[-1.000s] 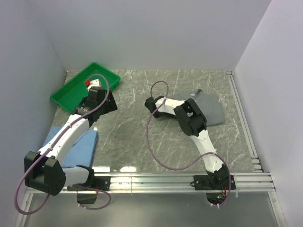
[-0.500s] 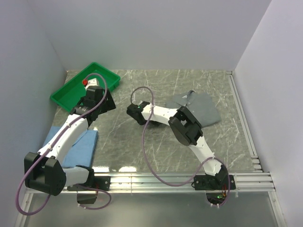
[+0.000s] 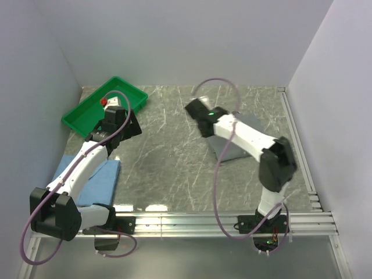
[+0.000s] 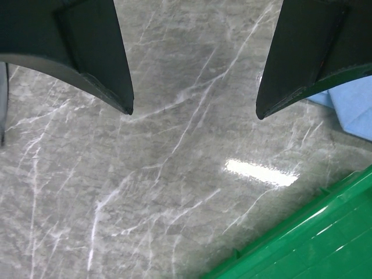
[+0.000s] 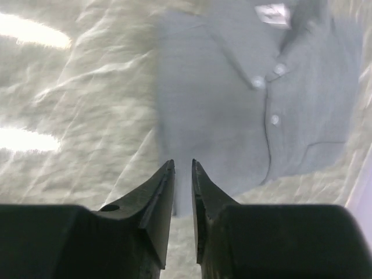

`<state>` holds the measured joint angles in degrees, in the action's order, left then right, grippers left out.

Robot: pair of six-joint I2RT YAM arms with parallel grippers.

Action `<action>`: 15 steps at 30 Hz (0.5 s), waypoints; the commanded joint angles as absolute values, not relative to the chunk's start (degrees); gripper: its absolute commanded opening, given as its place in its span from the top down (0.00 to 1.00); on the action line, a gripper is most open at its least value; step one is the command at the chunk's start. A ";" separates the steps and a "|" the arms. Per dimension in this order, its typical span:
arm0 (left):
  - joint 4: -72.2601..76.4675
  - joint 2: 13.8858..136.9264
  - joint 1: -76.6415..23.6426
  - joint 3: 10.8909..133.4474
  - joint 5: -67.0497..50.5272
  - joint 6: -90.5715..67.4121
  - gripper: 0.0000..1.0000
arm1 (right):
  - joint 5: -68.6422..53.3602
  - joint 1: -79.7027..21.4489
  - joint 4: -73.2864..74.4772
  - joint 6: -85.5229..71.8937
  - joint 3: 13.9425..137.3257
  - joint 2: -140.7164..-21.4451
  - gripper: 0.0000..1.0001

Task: Fold and stack the long sleeve shirts
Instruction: Fold the shirt

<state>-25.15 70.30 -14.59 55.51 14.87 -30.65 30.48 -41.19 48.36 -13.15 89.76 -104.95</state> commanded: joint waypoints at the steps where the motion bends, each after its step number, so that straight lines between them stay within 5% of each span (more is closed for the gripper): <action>1: -22.50 68.82 -14.41 54.93 12.92 -30.24 0.08 | 21.03 -34.55 39.75 -21.69 80.62 -97.13 0.76; 15: -18.55 70.04 -14.41 53.96 4.67 -29.97 0.09 | -1.13 -29.44 26.19 -27.60 56.44 -98.34 0.77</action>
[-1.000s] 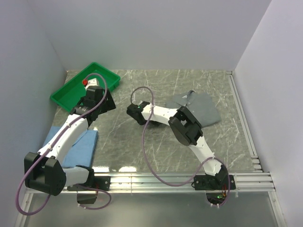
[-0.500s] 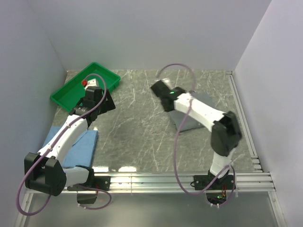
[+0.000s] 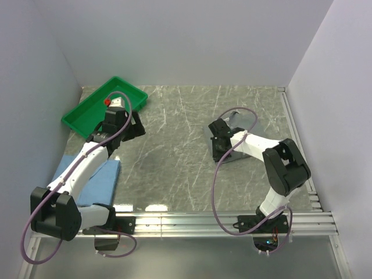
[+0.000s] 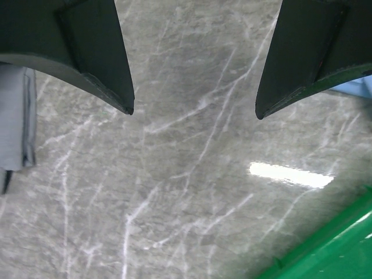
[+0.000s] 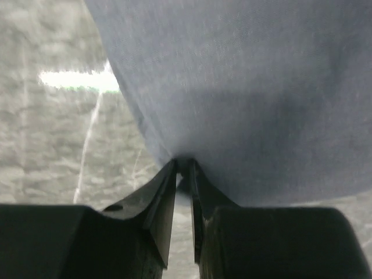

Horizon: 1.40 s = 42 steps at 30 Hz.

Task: Fold and stack the long sleeve shirts
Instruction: Fold the shirt, then neatly place the folded shirt to the corner

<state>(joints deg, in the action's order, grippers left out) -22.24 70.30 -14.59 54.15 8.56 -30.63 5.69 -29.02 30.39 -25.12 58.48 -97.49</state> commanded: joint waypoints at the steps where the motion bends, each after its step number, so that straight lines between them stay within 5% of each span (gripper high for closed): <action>1: -18.37 70.40 -14.41 54.05 3.96 -30.49 0.09 | -2.19 -29.36 25.93 -27.60 55.82 -98.52 0.77; 10: -16.61 77.68 -20.46 63.27 -4.04 -35.33 0.10 | -2.38 -29.01 27.68 -23.38 59.05 -86.59 0.77; 15: -15.21 88.73 -27.41 75.28 -5.36 -37.00 0.11 | 1.13 -19.55 27.60 -25.74 60.74 -76.49 0.72; 21: -12.67 103.94 -35.94 90.23 -7.99 -38.06 0.16 | -2.28 -2.57 18.56 -36.54 52.23 -68.12 0.48; 25: -10.99 113.19 -39.37 97.98 -11.42 -37.80 0.17 | -9.91 11.47 8.63 -45.67 45.10 -66.80 0.48; 31: -6.16 124.09 -40.69 104.59 -16.17 -37.53 0.20 | -15.90 19.59 -3.41 -52.73 37.89 -71.97 0.57; 42: 2.54 131.93 -36.22 92.40 -16.08 -42.89 0.23 | -13.54 24.69 -7.39 -55.90 32.96 -84.99 0.64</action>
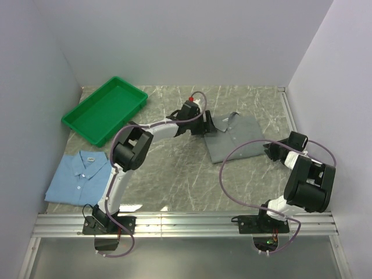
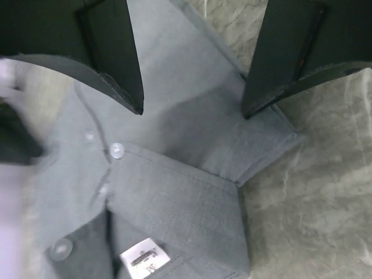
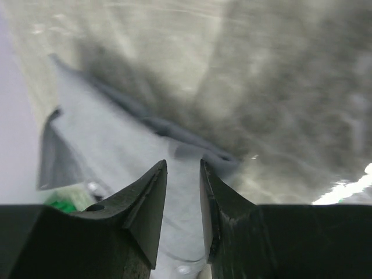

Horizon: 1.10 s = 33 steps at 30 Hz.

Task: Fold and stack the long sleeve shirts
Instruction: Neatly place the folded shirt to the corner

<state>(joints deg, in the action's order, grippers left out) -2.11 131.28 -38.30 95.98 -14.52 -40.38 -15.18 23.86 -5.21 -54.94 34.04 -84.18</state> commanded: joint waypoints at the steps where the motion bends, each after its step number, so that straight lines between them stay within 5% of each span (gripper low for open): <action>1: 3.07 131.75 -35.60 91.16 -16.61 -43.67 0.23 | -12.93 24.87 -7.30 -55.38 32.78 -85.08 0.64; 12: -3.24 118.77 -35.16 87.37 -10.74 -42.54 0.16 | -3.71 19.70 6.58 -47.04 41.21 -73.22 0.61; 22: -24.07 94.59 -32.18 72.62 13.50 -43.94 0.07 | 1.41 -5.87 20.74 -35.69 52.47 -73.74 0.34; 33: -41.56 73.13 -23.83 50.72 25.75 -47.46 0.11 | -17.04 -12.92 10.99 -34.28 46.23 -70.31 0.30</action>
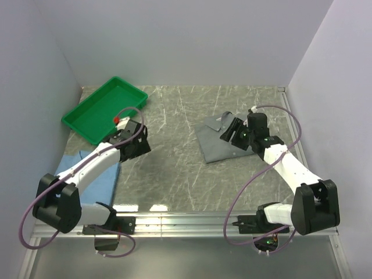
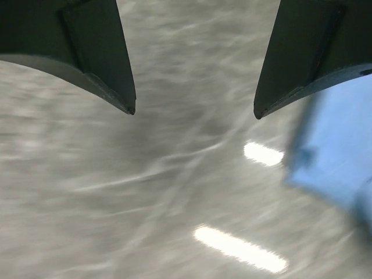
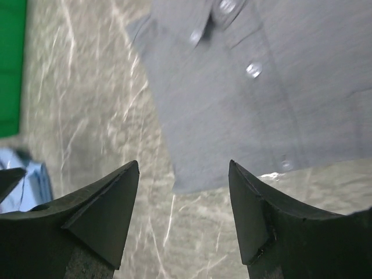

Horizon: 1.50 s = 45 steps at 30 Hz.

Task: Fold and stack the long sleeve shirts
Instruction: Neatly place the folded shirt to the corner

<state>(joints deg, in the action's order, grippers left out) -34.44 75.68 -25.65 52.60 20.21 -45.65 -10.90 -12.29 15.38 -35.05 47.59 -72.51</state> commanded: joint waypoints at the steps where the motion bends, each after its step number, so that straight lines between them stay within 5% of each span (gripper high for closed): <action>1: -43.23 73.04 -23.38 50.36 26.71 -47.72 0.12 | -17.83 -12.83 10.46 -34.19 45.53 -70.31 0.30; 18: -45.53 89.29 -17.67 49.66 31.29 -49.04 0.32 | -19.78 -12.74 10.19 -30.32 44.91 -70.23 0.30; 21: -44.91 91.49 -17.14 49.13 30.68 -49.30 0.41 | -19.69 -12.66 10.11 -30.23 44.47 -69.96 0.30; 32: -42.10 94.66 -16.87 49.83 23.92 -47.20 0.99 | -18.99 -11.95 10.11 -29.97 44.03 -68.56 0.30; 45: -38.77 101.85 -25.22 71.44 4.05 -56.15 0.92 | -14.59 -12.04 14.06 -29.35 46.49 -65.31 0.31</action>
<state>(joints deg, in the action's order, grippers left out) -42.96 99.44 -22.41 65.80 12.16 -51.16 -16.38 -12.21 13.54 -30.20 44.58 -67.79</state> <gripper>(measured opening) 0.064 0.691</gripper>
